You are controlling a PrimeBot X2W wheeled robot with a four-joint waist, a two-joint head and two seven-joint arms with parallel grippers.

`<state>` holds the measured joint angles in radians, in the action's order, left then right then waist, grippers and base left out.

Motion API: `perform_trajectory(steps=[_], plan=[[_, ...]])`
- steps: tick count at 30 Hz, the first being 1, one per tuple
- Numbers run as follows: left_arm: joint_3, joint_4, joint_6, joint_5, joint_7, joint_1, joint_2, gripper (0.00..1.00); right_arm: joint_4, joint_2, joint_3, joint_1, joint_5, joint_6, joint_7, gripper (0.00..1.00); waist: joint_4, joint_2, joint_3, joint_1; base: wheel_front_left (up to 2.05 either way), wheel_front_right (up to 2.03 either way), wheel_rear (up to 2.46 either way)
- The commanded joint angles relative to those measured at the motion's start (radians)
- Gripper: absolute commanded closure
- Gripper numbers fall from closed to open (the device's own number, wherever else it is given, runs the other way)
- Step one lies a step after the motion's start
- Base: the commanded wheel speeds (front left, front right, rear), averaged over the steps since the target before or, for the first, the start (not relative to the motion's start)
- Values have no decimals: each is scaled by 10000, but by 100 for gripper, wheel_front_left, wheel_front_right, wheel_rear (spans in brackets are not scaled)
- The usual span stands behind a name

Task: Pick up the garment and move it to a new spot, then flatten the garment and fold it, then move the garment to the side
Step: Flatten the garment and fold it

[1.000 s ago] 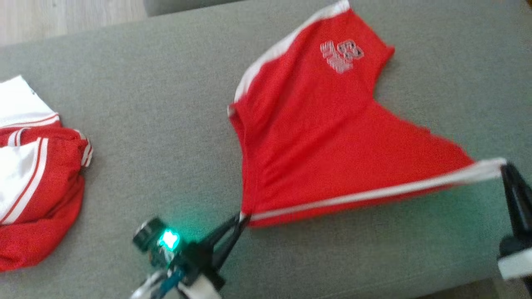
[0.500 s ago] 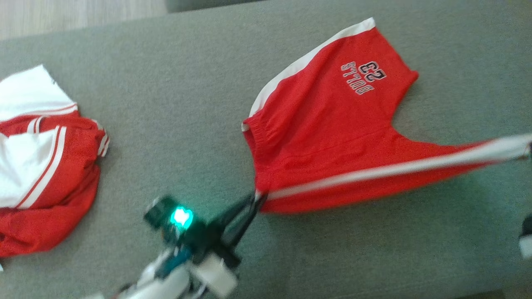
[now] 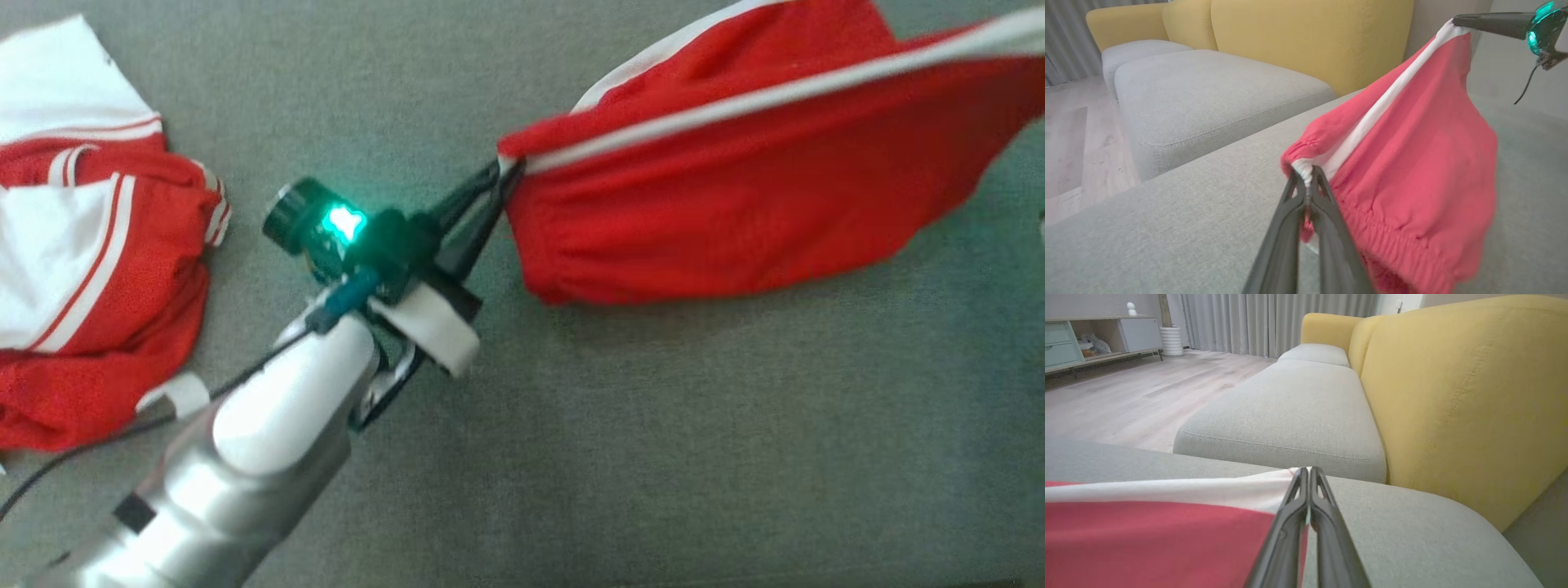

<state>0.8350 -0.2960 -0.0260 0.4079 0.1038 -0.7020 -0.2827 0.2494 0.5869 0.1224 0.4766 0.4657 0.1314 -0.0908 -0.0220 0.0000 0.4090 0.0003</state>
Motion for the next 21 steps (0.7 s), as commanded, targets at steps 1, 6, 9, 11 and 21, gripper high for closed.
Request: perform_trajectory(steps=[1,6,9,11,21], plan=[[-479,111,107,21,-107,-570,-86,100,152,429,307,526,48,-7,-99,100,220,0,416,-3,0,0,0],[-604,-253,333,-30,-362,-1149,93,100,1572,573,1439,2185,74,-7,-309,100,479,0,950,-3,0,0,0],[-593,-418,268,30,-374,-1368,245,100,2371,625,2201,2973,162,-7,-382,100,641,0,1213,-3,0,0,0],[-569,-586,233,45,-390,-1511,336,100,2887,631,2626,3476,285,-7,-529,100,741,0,1357,-3,0,0,0],[-559,-1361,294,172,116,-1638,738,0,4911,234,3965,4656,1512,-7,-1355,0,972,0,1236,-3,0,0,0]])
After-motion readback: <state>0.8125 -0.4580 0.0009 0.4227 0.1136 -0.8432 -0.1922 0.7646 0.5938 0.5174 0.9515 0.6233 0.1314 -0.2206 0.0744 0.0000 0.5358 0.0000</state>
